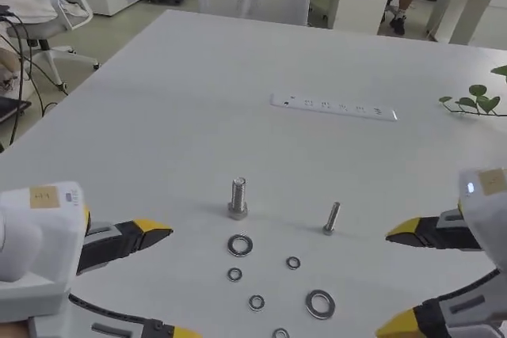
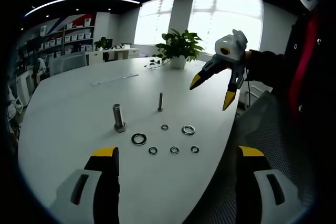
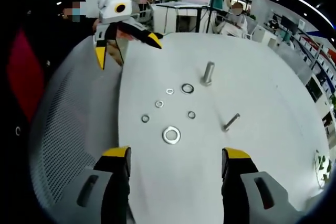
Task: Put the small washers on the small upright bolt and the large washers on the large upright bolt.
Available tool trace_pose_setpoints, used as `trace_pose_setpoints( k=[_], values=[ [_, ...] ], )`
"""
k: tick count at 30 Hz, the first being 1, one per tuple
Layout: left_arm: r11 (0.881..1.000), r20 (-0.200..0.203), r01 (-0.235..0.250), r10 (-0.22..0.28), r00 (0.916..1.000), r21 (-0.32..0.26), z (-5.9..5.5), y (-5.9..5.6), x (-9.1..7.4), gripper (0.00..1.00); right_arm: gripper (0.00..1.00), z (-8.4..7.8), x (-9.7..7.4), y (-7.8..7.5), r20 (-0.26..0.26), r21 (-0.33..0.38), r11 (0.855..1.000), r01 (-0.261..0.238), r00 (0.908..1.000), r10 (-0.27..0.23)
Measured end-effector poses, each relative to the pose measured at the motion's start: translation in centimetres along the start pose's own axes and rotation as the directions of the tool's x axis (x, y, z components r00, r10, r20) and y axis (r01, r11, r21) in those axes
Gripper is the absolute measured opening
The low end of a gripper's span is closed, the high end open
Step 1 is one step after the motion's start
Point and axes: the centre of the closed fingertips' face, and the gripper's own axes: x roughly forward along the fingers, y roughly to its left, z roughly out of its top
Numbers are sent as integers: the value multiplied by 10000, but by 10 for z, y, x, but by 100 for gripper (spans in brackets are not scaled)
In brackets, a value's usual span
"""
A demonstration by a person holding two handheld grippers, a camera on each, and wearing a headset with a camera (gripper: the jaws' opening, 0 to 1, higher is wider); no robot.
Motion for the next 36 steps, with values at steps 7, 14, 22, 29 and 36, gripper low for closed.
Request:
trace_pose_setpoints(
  k=[7, 14, 22, 29, 36],
  values=[
    [9999, 3, 102, -102, 9999, 27, -1, -7, 2, 92, 64, 1, 9, 1, -632, -473, 9979, -437, 9972, 407],
    [9999, 5, 114, -114, 9999, -10, -3, -10, 3, 92, 61, 3, 18, 2, -1133, -876, 9927, -826, 9909, 724],
    [10000, 47, 58, -58, 10000, 43, -1, -11, 2, 91, 58, 1, 32, 5, -1725, -1311, 9829, -1294, 9793, 1060],
    [9999, 53, 76, -77, 10000, 104, 0, -13, 2, 91, 56, 5, 42, 6, -2045, -1631, 9736, -1599, 9708, 1252],
    [9999, 59, 97, -97, 9999, 118, -1, -13, 2, 91, 52, 1, 52, 7, -2497, -1863, 9646, -1869, 9585, 1375]
  ],
)
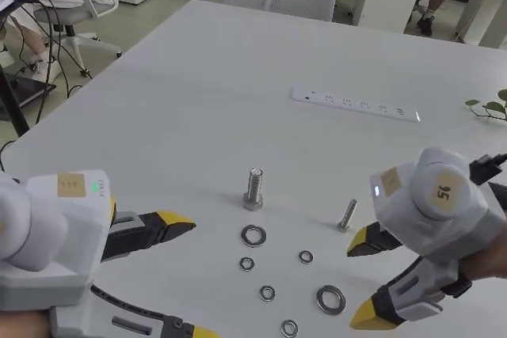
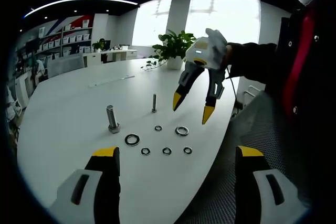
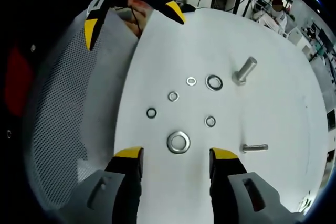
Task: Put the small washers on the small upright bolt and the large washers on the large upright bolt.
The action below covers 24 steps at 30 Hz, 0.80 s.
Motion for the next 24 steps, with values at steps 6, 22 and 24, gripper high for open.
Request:
trace_pose_setpoints(
  k=[6, 22, 24],
  values=[
    [10000, -2, 24, -24, 10000, 21, 0, 0, 0, 91, 48, 2, 6, 0, -208, -202, 9997, -111, 9997, 107],
    [9999, 8, 51, -51, 10000, 94, 1, 0, 0, 91, 36, -1, 26, -2, -908, -553, 9982, -246, 9957, 195],
    [9999, 7, 34, -35, 10000, 106, 1, 0, 0, 91, 34, -2, 28, -2, -964, -504, 9983, -286, 9951, 236]
  ],
)
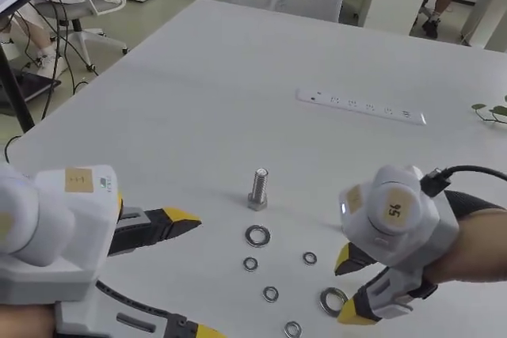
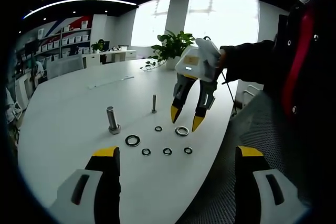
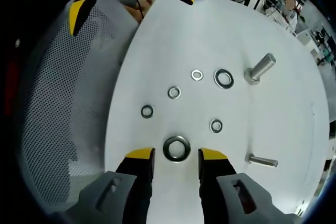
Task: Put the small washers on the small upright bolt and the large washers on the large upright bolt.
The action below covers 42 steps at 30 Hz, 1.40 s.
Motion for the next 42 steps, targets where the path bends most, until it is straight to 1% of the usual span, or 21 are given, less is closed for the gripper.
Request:
trace_pose_setpoints(
  k=[4, 8, 12, 18, 26, 30, 32, 35, 38, 42],
  values=[
    [10000, 15, -7, 7, 10000, 1, 1, 0, -1, 90, 33, -3, 4, 1, -121, 89, 9999, -71, 9999, 73],
    [10000, 7, -5, 5, 10000, -9, 1, 0, -2, 90, 31, -7, 8, 2, -357, -67, 10000, -54, 9993, 52],
    [10000, 6, -7, 7, 10000, -14, 1, 0, -2, 90, 31, -5, 9, 2, -294, -94, 10000, -33, 9996, 30],
    [10000, 50, -48, 48, 10000, -53, 2, 1, -3, 90, 30, -6, 11, 1, -440, -203, 9998, 18, 9990, -27],
    [9999, 95, -135, 135, 9999, -76, 2, 2, -5, 90, 28, -5, 12, 0, -449, -271, 9996, 33, 9990, -45],
    [9998, 137, -154, 155, 9998, -92, 2, 2, -5, 89, 27, -4, 13, 2, -606, -478, 9988, 85, 9981, -114],
    [9998, 149, -164, 166, 9998, -103, 3, 2, -5, 89, 26, -4, 13, 3, -661, -415, 9991, 15, 9978, -42],
    [9998, 164, -176, 177, 9997, -98, 3, 2, -5, 89, 26, -4, 12, 1, -608, -282, 9996, -23, 9982, 6],
    [9998, 167, -200, 201, 9997, -90, 3, 2, -6, 89, 26, -4, 12, 1, -581, -311, 9995, -16, 9983, -2],
    [9997, 186, -232, 234, 9996, -76, 3, 2, -7, 89, 26, -5, 12, 2, -661, -652, 9979, -65, 9978, 22]
  ],
)
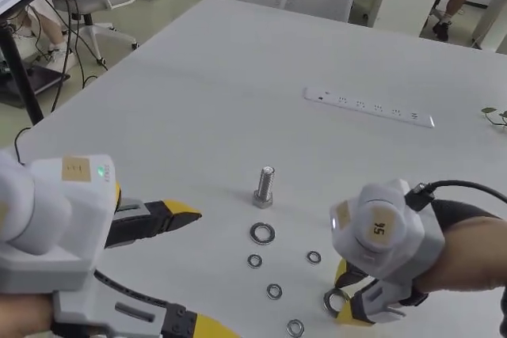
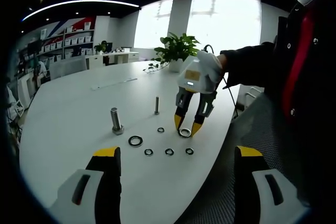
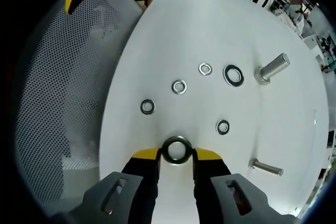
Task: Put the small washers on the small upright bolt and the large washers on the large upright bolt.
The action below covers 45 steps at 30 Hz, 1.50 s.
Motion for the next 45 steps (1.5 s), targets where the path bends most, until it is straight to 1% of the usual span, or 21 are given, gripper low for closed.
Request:
trace_pose_setpoints(
  k=[6, 14, 20, 27, 32, 33, 36, 40, 42, 45],
  values=[
    [10000, 38, -27, 27, 10000, 9, 1, 0, -1, 89, 26, 0, 0, 0, -301, -171, 9998, -62, 9995, 57],
    [10000, 73, -38, 38, 10000, -6, 1, 0, -2, 88, 24, 0, 0, -2, -448, -265, 9995, -188, 9988, 176],
    [10000, 129, -59, 59, 9999, 14, 2, 0, -3, 88, 23, 0, 0, -1, -646, -273, 9995, -131, 9978, 113],
    [10000, 122, -44, 43, 9999, 36, 2, 0, -3, 88, 22, -1, -1, -2, -412, 112, 9999, -112, 9991, 116],
    [10000, 103, -30, 29, 9999, 48, 3, 0, -2, 88, 22, 0, -1, -3, -390, 185, 9998, -46, 9992, 53],
    [10000, 107, -35, 34, 9999, 44, 3, 0, -2, 88, 22, 0, -1, -4, -392, 98, 9999, 30, 9992, -26],
    [10000, 71, -49, 49, 10000, 34, 2, 0, -2, 88, 22, 3, -1, -2, -278, 176, 9998, -83, 9996, 88],
    [10000, 76, -83, 83, 9999, 15, 2, 1, -3, 88, 22, 0, -2, -4, -353, 299, 9995, -85, 9993, 95],
    [10000, 71, -85, 85, 9999, 20, 2, 2, -3, 88, 22, -1, -4, -5, -373, 296, 9995, -71, 9993, 82],
    [9999, 78, -110, 110, 9999, 9, 2, 3, -2, 88, 22, 3, -9, -5, -172, 443, 9989, -124, 9998, 132]
  ],
)
